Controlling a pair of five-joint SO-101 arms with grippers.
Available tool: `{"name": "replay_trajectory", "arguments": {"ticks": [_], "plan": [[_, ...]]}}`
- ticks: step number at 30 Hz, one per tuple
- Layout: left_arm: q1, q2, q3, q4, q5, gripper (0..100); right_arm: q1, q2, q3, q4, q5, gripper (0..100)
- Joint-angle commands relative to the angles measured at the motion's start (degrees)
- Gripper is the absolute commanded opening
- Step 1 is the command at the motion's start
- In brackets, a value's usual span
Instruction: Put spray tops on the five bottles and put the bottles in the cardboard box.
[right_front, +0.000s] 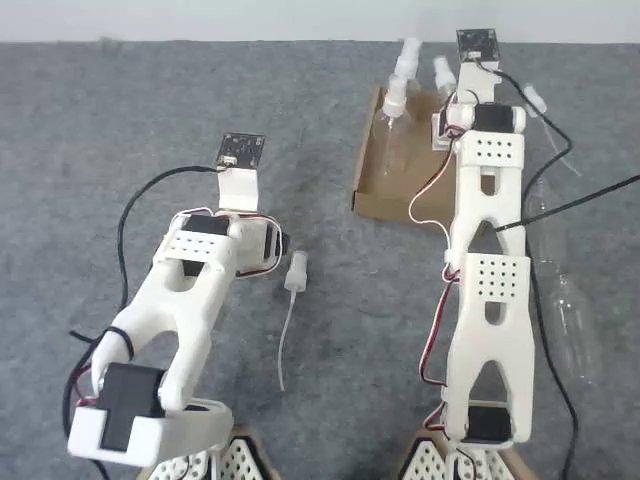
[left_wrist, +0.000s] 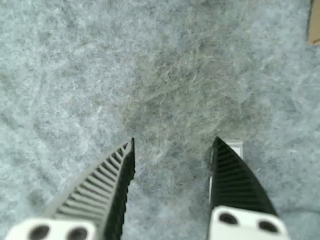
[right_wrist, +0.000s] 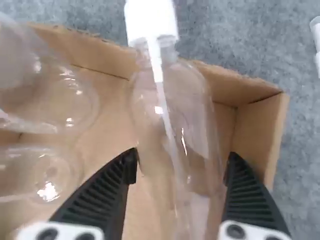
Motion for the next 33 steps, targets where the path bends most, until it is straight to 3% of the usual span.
{"name": "replay_trajectory", "arguments": {"ticks": [1,8,16,24,33], "plan": [[-0.26,-3.16,-0.13,-1.05,0.44,22,1.54,-1.19,-1.67,-1.98,-0.18,20.1],[-0.26,-3.16,-0.13,-1.05,0.44,22,1.71,-1.63,-1.76,-2.24,-0.18,0.6],[-0.26,-3.16,-0.13,-1.23,0.44,22,3.47,-1.71,-13.27,5.05,-0.62,0.6],[-0.26,-3.16,-0.13,-1.32,0.44,22,4.97,-8.22,-12.75,10.07,-0.62,0.6],[-0.26,-3.16,-0.22,-1.32,0.44,22,6.2,-19.38,-12.75,24.84,-0.09,0.6]]}}
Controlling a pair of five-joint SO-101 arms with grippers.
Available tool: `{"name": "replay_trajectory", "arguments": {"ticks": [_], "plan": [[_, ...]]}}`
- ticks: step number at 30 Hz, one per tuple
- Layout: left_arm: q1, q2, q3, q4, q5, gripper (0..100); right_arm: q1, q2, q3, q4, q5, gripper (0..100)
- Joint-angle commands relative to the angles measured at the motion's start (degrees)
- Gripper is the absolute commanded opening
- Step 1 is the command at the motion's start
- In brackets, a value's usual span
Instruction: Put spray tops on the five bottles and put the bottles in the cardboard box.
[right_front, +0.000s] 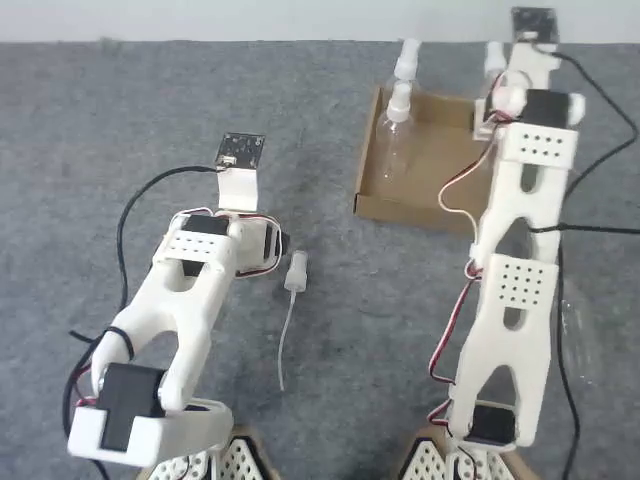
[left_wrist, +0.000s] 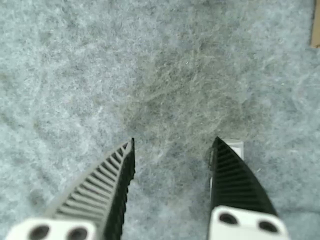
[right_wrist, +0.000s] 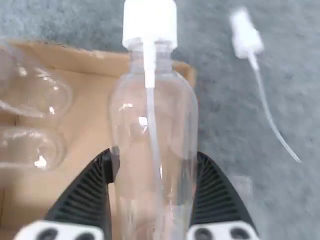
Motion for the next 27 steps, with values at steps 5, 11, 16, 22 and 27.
{"name": "replay_trajectory", "arguments": {"ticks": [5,11,16,22,27], "plan": [[-0.26,-3.16,-0.22,-1.32,0.44,22,2.24,-13.58,-2.55,5.14,1.58,0.5],[-0.26,-3.16,-0.22,-1.32,0.44,22,5.93,-27.74,16.53,5.05,2.73,0.5],[-0.26,-3.16,-0.22,-1.32,0.44,22,5.76,-45.58,40.53,4.62,5.63,0.5],[-0.26,-3.16,-0.22,-1.23,0.44,22,2.86,-66.86,70.33,-1.8,8.97,0.6],[-0.26,-3.16,-0.13,-1.05,0.44,22,-3.65,-85.23,103.21,-17.54,9.32,0.6]]}}
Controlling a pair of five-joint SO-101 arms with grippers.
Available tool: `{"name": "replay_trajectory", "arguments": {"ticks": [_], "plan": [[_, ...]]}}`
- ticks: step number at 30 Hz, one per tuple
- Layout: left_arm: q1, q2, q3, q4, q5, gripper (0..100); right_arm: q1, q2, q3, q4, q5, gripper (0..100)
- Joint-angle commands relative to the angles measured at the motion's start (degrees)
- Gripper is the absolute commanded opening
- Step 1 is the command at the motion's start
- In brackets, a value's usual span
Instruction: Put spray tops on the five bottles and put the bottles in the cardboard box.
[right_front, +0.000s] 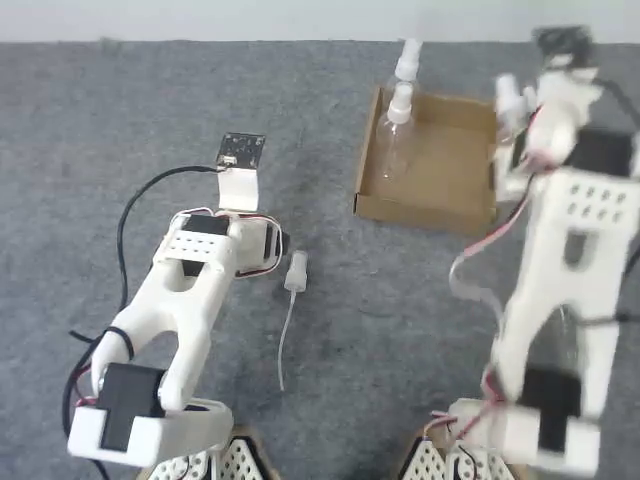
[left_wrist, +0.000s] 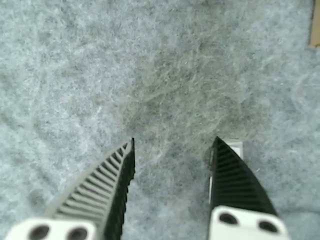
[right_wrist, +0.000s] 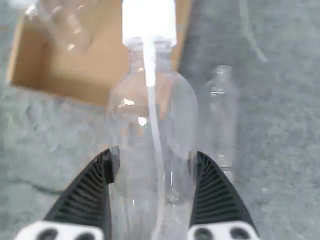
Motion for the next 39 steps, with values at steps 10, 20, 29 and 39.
{"name": "replay_trajectory", "arguments": {"ticks": [10,20,29,39], "plan": [[-0.26,-3.16,0.92,-1.32,0.44,22,-20.18,-33.01,61.45,-35.03,0.62,0.6],[-0.18,-3.16,1.01,-1.14,0.35,22,-25.27,-34.51,68.84,-35.74,0.7,18.4],[-0.26,-3.16,1.1,-1.05,0.44,22,-24.75,-34.59,67.96,-33.71,1.76,24.2],[-0.26,-3.16,1.1,-1.23,0.44,22,-24.75,-34.59,51.34,-10.86,5.1,27.5]]}}
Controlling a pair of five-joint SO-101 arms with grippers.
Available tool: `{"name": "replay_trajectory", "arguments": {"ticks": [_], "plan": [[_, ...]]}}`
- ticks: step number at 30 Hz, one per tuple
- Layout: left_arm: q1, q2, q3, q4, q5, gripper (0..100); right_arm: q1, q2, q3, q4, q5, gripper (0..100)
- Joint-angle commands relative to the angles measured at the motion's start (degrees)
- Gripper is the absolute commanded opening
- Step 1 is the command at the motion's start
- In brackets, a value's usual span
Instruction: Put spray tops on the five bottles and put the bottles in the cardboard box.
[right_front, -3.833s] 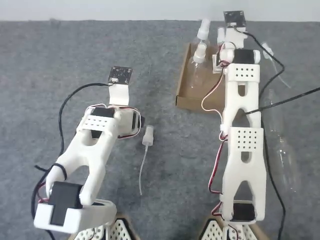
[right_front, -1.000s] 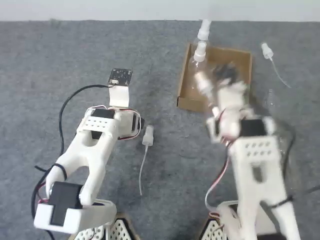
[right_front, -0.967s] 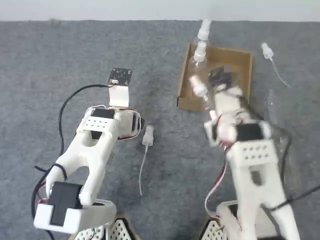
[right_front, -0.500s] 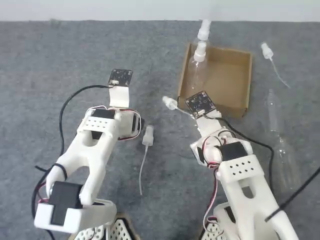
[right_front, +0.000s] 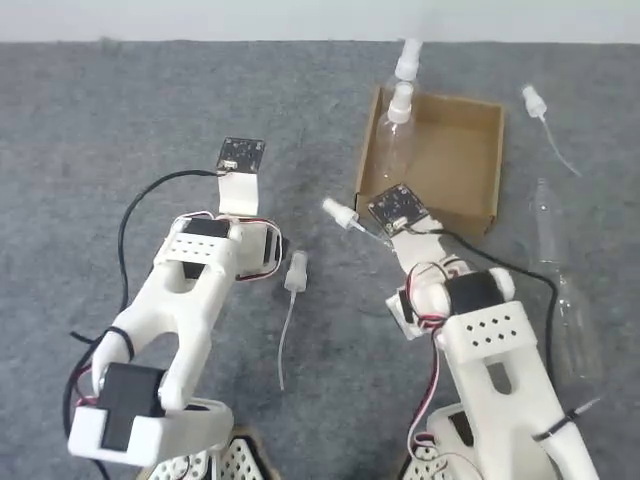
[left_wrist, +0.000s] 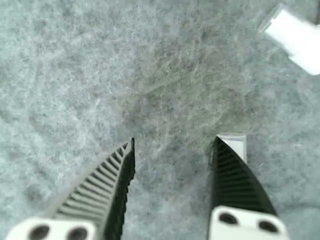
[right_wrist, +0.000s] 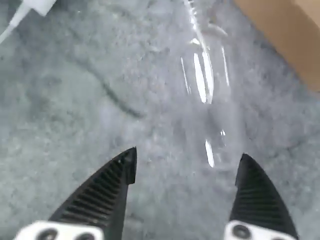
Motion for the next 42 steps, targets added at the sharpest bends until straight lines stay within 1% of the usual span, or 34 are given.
{"name": "replay_trajectory", "arguments": {"ticks": [1,4,6,7,8,10,12,15,18,26,29,32,35,42], "plan": [[-0.26,-3.16,-0.31,-1.05,0.44,22,-0.13,-2.51,-7.12,5.14,0.97,29.9],[-0.26,-3.16,-0.31,-1.05,0.35,22,-0.13,-2.59,-10.11,7.87,1.14,34.8],[-0.26,-3.16,-0.31,-0.97,0.26,22,0.4,-2.59,-14.77,10.33,2.2,33.6],[-0.26,-3.16,-0.31,-0.97,0.26,22,2.07,-2.59,-18.11,11.38,3.16,32.0],[-0.26,-3.16,-0.31,-0.97,0.26,22,4.53,-2.24,-21.8,11.91,4.04,29.7],[-0.26,-3.16,-0.31,-0.97,0.18,22,11.91,-1.54,-28.92,11.47,6.24,25.0],[-0.26,-3.16,-0.31,-0.88,0.18,22,20.18,-0.13,-33.85,7.96,9.05,22.5],[-0.26,-3.16,-0.4,-1.05,0.09,22,29.58,4.7,-36.75,0.48,12.4,23.7],[-0.26,-3.16,-0.4,-1.14,0.09,22,34.24,13.32,-38.24,-6.11,13.98,27.0],[-0.18,-3.16,-0.31,-1.14,0.09,22,38.55,38.46,-47.65,-25.8,13.54,27.7],[-0.18,-3.16,0.4,-1.58,0.09,22,38.9,46.81,-50.55,-30.81,13.54,27.7],[-0.18,-3.16,1.63,-3.69,0.09,22,39.52,54.11,-53.01,-34.77,13.54,27.7],[0.18,-3.16,1.8,-3.87,0.09,22,39.69,60.79,-56.44,-36.88,13.54,27.7],[0.35,-3.16,1.71,-3.69,0.09,22,39.43,73.71,-66.29,-37.23,13.27,27.7]]}}
